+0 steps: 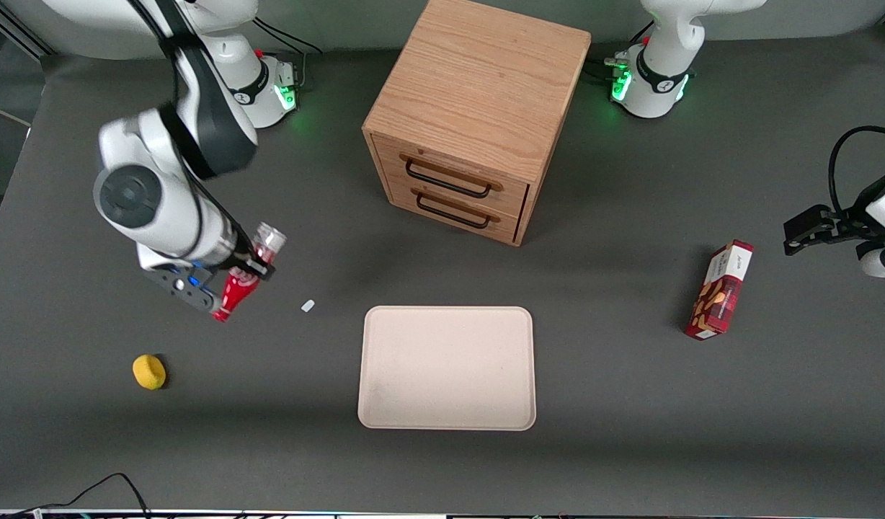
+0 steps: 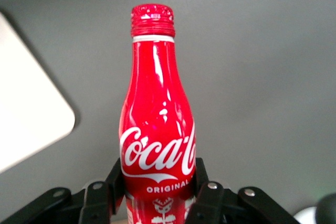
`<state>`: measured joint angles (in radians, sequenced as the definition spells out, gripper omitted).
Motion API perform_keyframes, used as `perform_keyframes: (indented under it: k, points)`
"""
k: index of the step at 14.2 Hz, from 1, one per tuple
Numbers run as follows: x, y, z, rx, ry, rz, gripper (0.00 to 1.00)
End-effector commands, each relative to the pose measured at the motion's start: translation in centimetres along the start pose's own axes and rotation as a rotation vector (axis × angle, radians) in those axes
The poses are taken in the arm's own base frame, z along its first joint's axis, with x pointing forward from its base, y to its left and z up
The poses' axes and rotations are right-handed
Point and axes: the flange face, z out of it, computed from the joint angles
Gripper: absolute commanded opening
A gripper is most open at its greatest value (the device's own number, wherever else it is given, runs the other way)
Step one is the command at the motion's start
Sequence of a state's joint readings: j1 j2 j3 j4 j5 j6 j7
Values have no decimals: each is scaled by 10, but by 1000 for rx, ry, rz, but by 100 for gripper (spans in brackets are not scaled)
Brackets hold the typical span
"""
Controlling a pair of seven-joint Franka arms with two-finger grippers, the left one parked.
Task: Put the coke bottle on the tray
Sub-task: 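Lift the bottle and tilt it upright with the right gripper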
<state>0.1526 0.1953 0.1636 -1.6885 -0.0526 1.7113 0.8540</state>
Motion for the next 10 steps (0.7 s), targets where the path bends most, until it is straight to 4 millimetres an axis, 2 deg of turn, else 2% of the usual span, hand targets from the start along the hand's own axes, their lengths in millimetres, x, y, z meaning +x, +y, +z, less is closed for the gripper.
perform_keyframes:
  k: [1, 3, 6, 8, 10]
  points:
    - [-5, 15, -71, -4, -46, -72, 0]
    - [-7, 21, -91, -6, -46, -76, 0]
    - [-8, 11, -95, 2, -38, -85, 0]
    - [0, -2, -93, 12, -39, -89, 0]
    - [-8, -50, -78, 8, -47, -152, 0]
